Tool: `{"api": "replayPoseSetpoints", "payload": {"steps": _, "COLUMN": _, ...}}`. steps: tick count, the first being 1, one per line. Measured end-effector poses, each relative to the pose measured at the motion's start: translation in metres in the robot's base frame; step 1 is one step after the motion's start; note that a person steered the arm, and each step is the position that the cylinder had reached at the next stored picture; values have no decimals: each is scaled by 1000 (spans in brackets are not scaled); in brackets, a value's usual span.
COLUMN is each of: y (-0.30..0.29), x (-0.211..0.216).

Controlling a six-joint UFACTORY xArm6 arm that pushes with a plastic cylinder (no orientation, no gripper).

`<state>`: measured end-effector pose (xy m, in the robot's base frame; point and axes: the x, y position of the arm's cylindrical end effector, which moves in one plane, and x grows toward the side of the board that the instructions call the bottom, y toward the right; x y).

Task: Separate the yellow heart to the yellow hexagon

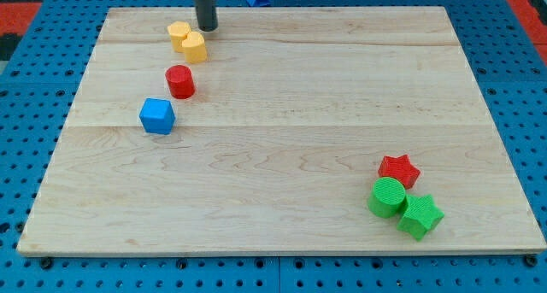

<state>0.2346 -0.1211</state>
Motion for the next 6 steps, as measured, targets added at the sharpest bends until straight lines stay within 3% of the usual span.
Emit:
{"api": "replayPoseSetpoints", "payload": {"steps": 1, "y": -18, "x": -23}}
{"api": "replayPoseSetpoints", "payload": {"steps": 2, "y": -114, "x": -16}}
{"api": "replayPoseSetpoints", "payload": {"steps": 3, "y": -102, "x": 58}}
{"api": "replayPoseSetpoints", "payload": {"steps": 4, "y": -42, "x": 69}}
{"api": "replayPoseSetpoints", "payload": {"steps": 6, "y": -14, "x": 16}}
